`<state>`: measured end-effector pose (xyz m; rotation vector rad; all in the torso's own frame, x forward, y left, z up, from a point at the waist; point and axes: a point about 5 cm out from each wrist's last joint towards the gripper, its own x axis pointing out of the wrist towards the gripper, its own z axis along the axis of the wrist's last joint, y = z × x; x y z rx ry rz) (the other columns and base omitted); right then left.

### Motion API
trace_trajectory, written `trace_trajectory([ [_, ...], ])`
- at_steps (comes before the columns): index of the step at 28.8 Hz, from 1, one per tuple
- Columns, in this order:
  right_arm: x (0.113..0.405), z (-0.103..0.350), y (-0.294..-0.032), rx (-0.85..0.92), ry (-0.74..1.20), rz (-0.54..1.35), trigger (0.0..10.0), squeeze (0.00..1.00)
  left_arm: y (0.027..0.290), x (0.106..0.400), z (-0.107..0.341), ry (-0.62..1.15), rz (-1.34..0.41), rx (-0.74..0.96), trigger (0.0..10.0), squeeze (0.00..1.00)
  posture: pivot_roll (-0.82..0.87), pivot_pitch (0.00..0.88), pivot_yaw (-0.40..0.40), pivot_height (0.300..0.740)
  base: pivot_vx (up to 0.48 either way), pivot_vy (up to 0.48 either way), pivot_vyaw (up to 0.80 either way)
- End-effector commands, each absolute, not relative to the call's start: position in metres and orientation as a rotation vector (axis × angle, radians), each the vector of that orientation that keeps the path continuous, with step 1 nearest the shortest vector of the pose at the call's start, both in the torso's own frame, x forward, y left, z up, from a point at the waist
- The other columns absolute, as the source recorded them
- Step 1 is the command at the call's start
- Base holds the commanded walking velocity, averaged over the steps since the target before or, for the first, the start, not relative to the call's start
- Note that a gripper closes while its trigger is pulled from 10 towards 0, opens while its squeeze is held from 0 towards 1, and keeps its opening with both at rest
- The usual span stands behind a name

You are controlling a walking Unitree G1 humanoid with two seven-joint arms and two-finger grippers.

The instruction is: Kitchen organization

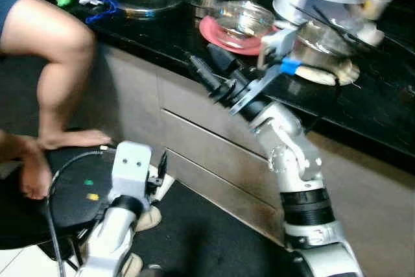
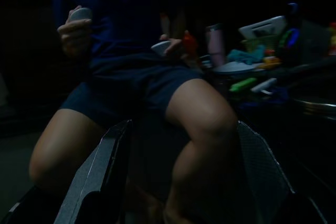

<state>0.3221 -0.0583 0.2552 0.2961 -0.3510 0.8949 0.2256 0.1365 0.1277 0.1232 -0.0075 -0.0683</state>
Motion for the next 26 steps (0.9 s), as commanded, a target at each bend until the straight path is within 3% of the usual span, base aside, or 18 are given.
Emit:
trace_trajectory([
  [1, 0.3235, 0.2544, -0.0643, 0.28, -0.356, 0.87, 10.0, 0.0, 0.1327, 0.2245, 0.1251, 0.003, -0.082, 0.121, 10.0, 0.0, 0.11, 0.069, -0.075, 0.74, 0.307, 0.0, 0.79],
  [3, 0.3235, 0.2546, -0.0634, 0.276, -0.357, 0.87, 10.0, 0.0, 0.1326, 0.2246, 0.1248, 0.004, -0.083, 0.12, 10.0, 0.0, 0.11, 0.069, -0.075, 0.74, 0.306, 0.0, 0.79],
  [14, 0.3302, 0.2519, -0.0635, 0.277, -0.31, 0.821, 10.0, 0.0, 0.1323, 0.2241, 0.1231, 0.008, -0.087, 0.118, 10.0, 0.0, 0.11, 0.06, -0.075, 0.74, 0.303, 0.0, 0.0],
  [26, 0.3314, 0.253, -0.0645, 0.268, -0.311, 0.805, 10.0, 0.0, 0.1319, 0.2239, 0.1233, 0.008, -0.089, 0.118, 10.0, 0.0, 0.11, 0.065, -0.074, 0.74, 0.304, 0.0, -0.8],
])
